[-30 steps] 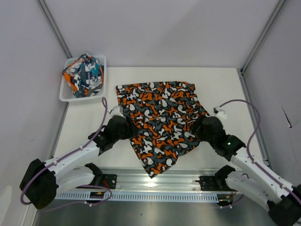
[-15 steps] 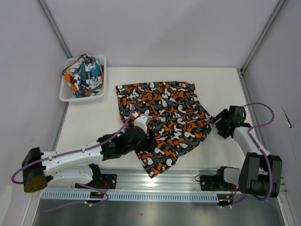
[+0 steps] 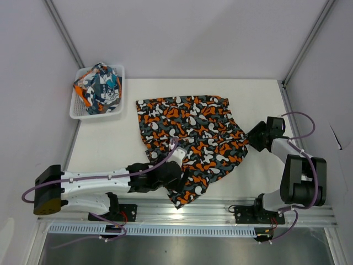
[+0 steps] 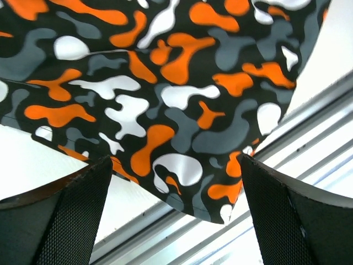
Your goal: Fold and stack the shorts
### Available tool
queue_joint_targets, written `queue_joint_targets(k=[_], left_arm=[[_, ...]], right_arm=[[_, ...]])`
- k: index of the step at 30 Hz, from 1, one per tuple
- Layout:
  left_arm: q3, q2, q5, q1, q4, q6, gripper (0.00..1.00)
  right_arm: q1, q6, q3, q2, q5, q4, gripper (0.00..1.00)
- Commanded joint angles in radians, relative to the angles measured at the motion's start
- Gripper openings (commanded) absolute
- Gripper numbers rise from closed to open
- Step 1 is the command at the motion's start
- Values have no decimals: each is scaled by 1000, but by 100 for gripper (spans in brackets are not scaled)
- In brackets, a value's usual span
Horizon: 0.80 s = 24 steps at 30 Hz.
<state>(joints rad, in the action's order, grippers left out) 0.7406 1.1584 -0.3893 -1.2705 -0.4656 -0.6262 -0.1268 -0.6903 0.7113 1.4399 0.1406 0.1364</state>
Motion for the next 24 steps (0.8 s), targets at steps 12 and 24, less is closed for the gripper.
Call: queue_joint_targets(k=[12, 24], left_arm=[[177, 197, -126, -286, -87, 94, 98], [290, 471, -158, -426, -159, 72, 79]], right_arm=[[-5, 17, -24, 54, -4, -167, 0], [-5, 26, -76, 60, 1, -218, 0]])
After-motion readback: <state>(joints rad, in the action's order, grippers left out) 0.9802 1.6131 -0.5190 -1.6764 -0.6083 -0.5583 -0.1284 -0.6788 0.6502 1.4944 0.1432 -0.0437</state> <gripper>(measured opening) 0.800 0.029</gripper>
